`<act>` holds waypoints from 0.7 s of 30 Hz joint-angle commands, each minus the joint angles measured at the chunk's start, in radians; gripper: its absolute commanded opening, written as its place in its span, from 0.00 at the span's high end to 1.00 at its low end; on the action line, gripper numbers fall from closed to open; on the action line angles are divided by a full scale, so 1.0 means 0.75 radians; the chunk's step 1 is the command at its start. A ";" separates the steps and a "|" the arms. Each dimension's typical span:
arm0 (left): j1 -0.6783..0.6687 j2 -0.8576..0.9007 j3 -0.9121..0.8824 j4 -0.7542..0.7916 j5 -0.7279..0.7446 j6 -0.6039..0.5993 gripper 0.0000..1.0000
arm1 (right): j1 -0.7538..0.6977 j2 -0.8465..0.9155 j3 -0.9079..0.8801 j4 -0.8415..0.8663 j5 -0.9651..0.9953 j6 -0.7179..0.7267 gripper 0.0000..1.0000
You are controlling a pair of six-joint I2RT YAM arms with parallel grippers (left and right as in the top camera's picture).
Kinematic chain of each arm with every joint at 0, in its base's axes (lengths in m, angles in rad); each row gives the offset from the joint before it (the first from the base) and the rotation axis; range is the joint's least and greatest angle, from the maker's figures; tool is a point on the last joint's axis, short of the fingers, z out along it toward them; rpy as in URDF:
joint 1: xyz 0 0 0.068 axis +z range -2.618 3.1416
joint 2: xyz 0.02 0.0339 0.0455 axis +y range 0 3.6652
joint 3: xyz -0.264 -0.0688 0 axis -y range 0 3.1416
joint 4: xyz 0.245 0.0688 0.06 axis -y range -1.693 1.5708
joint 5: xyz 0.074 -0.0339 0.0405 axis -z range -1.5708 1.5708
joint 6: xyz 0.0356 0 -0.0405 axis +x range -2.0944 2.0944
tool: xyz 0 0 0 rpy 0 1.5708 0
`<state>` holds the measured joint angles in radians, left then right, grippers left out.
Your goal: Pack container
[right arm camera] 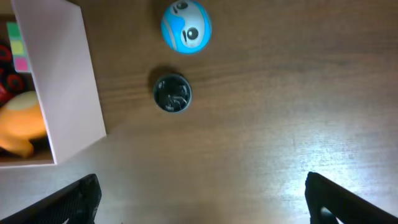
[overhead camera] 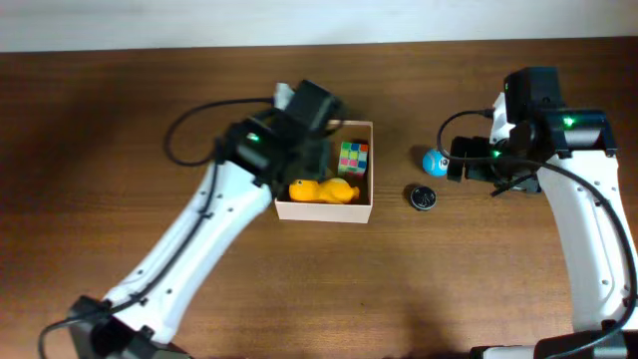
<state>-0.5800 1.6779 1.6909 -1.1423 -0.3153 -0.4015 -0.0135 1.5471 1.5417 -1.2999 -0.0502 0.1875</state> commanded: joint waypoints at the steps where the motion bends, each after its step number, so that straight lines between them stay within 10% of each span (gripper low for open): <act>1: 0.177 -0.136 0.013 -0.068 -0.120 0.014 0.05 | -0.011 -0.009 0.016 0.054 0.002 0.016 0.01; 12: 0.852 -0.265 0.013 -0.215 0.221 0.224 0.01 | -0.009 0.290 0.016 0.304 0.001 0.016 0.01; 21: 1.069 -0.264 0.012 -0.285 0.220 0.224 0.01 | -0.007 0.588 0.016 0.449 -0.003 0.016 0.06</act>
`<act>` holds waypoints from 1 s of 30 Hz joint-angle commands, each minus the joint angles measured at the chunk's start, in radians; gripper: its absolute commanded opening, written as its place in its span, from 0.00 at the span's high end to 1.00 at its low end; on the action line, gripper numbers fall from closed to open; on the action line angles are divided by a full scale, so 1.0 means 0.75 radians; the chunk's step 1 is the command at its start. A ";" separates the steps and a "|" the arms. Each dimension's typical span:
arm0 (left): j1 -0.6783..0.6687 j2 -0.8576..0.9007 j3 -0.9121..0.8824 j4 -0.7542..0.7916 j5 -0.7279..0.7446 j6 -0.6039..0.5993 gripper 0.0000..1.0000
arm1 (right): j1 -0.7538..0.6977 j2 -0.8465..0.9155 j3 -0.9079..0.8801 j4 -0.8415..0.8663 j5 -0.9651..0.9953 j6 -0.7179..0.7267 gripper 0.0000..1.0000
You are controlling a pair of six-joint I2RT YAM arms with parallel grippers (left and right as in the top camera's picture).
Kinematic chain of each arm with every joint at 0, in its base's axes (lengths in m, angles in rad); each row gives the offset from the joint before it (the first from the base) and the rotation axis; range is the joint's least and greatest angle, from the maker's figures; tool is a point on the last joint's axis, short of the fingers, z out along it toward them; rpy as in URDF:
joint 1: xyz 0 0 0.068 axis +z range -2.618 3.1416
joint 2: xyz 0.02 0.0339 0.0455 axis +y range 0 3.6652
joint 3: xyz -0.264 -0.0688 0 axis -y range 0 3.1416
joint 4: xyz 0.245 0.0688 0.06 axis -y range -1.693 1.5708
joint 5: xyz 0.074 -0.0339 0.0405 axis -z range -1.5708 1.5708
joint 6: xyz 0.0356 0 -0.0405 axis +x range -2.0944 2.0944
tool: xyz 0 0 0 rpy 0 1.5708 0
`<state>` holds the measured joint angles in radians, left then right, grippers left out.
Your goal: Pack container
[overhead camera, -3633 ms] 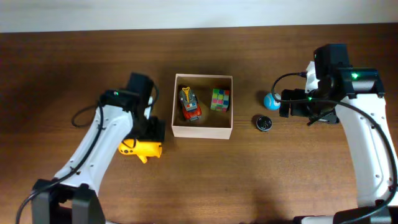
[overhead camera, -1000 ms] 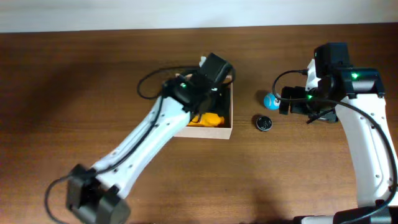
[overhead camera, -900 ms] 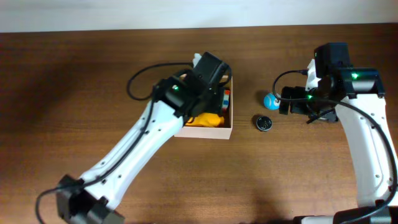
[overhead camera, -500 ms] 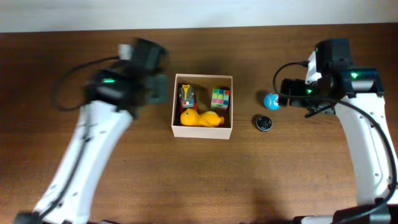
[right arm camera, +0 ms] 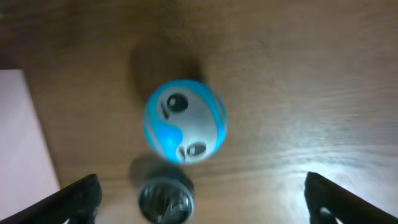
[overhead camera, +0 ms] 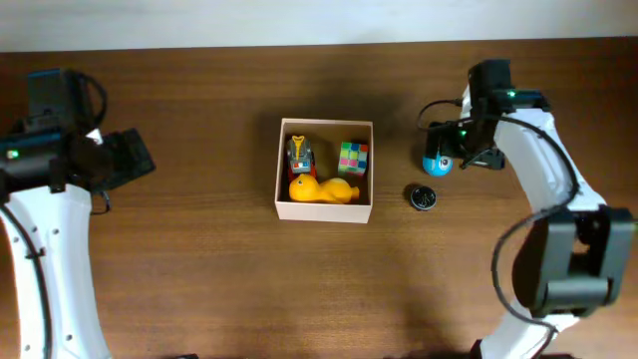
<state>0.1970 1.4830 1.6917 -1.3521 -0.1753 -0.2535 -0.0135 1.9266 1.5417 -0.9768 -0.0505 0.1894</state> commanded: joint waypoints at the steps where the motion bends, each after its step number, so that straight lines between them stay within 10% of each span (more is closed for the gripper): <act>1: 0.038 -0.004 0.011 -0.005 0.034 0.027 0.01 | -0.007 0.107 0.016 0.023 -0.003 0.014 0.07; 11: 0.038 -0.004 0.011 -0.005 0.034 0.027 0.01 | 0.018 0.190 0.016 0.090 -0.003 0.014 0.20; 17: 0.038 -0.004 0.011 -0.005 0.034 0.027 0.01 | 0.067 0.190 0.016 0.112 -0.008 0.040 0.44; 30: 0.038 -0.004 0.011 -0.005 0.034 0.027 0.01 | 0.130 0.216 -0.001 0.122 0.028 0.075 0.46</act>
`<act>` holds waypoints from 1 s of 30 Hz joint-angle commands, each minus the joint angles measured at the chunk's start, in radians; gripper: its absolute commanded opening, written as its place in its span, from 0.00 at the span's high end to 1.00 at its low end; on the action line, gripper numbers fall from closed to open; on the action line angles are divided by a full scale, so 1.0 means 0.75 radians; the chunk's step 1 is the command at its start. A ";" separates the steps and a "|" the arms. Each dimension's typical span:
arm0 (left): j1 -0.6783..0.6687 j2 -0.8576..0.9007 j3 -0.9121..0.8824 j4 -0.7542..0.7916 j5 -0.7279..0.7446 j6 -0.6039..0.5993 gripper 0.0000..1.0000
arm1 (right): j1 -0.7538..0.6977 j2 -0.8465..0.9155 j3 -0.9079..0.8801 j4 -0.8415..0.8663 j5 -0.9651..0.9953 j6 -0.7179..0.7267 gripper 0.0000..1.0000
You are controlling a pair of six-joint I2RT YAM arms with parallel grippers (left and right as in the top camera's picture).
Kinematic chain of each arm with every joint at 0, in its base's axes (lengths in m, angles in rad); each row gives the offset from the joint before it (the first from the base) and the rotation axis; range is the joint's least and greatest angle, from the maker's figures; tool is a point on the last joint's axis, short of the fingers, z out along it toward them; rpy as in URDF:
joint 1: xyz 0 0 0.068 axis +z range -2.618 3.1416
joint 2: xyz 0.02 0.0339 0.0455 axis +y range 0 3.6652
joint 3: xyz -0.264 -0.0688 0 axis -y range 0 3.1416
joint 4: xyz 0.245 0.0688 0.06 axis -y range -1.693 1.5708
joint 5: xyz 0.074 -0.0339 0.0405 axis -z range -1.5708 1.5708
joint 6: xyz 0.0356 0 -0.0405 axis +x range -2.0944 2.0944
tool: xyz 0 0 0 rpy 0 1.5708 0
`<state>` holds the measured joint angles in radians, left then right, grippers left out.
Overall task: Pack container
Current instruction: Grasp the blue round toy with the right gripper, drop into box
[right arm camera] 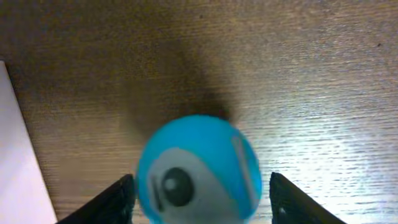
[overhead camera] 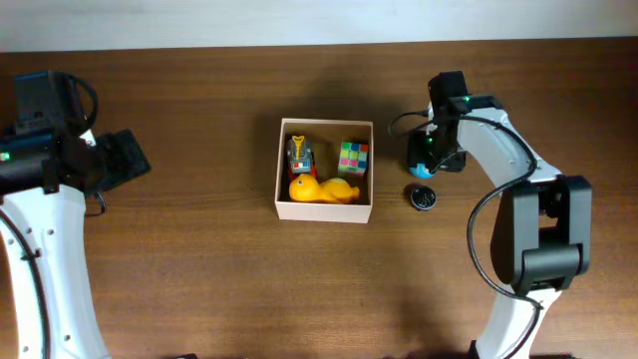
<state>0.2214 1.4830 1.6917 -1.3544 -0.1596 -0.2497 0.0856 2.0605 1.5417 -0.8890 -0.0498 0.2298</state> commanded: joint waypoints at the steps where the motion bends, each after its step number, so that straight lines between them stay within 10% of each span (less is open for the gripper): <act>1: 0.006 -0.004 0.011 -0.002 0.013 0.022 0.01 | -0.002 0.041 -0.001 0.006 0.027 0.020 0.53; 21: 0.006 -0.004 0.011 -0.002 0.013 0.022 0.01 | 0.262 -0.424 0.286 -0.225 -0.034 0.031 0.67; 30: 0.006 -0.004 0.011 -0.002 0.014 0.022 0.01 | 0.507 -0.211 0.222 -0.003 -0.013 0.122 0.66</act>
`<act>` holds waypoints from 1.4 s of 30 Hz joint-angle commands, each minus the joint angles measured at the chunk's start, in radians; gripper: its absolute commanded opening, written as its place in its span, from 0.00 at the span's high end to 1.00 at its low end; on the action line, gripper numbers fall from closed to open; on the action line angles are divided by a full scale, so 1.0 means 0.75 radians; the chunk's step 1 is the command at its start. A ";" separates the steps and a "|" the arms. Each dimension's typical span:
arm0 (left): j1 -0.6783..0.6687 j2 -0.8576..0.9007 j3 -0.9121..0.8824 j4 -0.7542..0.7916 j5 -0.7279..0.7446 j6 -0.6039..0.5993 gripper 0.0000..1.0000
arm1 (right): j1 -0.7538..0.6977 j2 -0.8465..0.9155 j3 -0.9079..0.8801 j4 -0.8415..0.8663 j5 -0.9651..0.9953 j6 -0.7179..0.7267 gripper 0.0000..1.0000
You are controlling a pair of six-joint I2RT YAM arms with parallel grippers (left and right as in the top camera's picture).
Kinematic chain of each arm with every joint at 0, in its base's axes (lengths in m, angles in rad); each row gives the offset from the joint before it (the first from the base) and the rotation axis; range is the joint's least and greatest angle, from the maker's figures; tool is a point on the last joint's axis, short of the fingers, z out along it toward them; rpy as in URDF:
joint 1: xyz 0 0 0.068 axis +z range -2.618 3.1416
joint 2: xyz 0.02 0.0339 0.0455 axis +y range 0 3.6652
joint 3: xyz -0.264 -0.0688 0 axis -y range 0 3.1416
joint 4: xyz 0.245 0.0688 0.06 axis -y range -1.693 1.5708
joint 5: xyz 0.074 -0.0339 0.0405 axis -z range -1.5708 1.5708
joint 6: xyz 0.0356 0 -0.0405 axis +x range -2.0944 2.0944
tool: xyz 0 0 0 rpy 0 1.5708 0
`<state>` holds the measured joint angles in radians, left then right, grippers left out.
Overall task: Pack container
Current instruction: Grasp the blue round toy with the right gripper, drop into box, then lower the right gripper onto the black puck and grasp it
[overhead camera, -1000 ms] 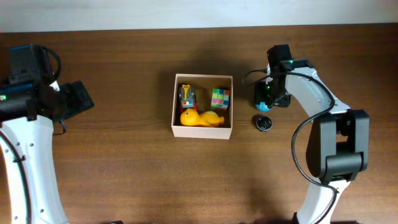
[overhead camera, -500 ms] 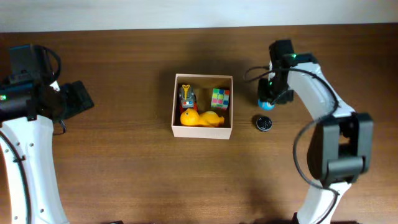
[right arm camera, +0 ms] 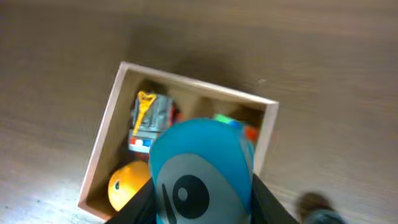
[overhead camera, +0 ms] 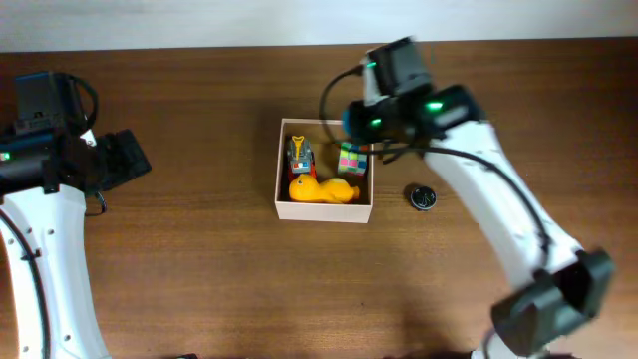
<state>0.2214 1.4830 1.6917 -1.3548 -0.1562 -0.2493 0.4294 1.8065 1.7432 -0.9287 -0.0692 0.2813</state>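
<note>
A blue ball with a cartoon face (right arm camera: 202, 168) fills the right wrist view, and my right gripper (right arm camera: 203, 208) is shut on it, a dark finger on each side. It hangs above the open tan box (right arm camera: 193, 83), over the right half. Inside lie a toy car (right arm camera: 149, 118), a yellow duck (right arm camera: 127, 186) and a colour cube (right arm camera: 241, 129), partly hidden by the ball. From overhead the right gripper (overhead camera: 361, 125) sits over the box's (overhead camera: 324, 213) far right corner. My left gripper (overhead camera: 122, 160) is far off at the table's left.
A small round black object (overhead camera: 425, 197) lies on the wooden table just right of the box, also showing blurred as a dark round object (right arm camera: 314, 208) at the wrist view's lower right. The white wall edge runs along the back.
My right gripper stood open around the blue ball on the table right of the box. Now it is shut on the ball and holds it above the box. The left arm is unchanged.
At first my left arm was over the box and my right gripper hung open above the ball and the black object. Then the left arm was back at the far left and the right gripper over the ball, then astride it. Now the ball hangs over the box.
</note>
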 commanded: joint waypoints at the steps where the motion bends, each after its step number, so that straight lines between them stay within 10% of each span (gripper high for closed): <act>1: 0.006 -0.004 0.011 -0.001 0.009 0.021 0.01 | 0.055 0.153 -0.047 0.066 0.018 0.063 0.66; 9: 0.005 -0.004 0.011 -0.001 0.009 0.021 0.01 | 0.064 0.225 -0.029 0.192 0.019 -0.010 0.30; 27: 0.005 -0.004 0.011 -0.002 0.009 0.021 0.01 | -0.404 -0.084 -0.060 -0.319 0.102 0.017 0.23; 42: 0.005 -0.004 0.011 -0.001 0.009 0.021 0.01 | -0.483 -0.056 -0.756 0.183 -0.044 0.102 0.33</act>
<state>0.2214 1.4830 1.6917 -1.3548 -0.1535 -0.2493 0.0662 1.7668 1.2308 -0.8318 -0.0811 0.3237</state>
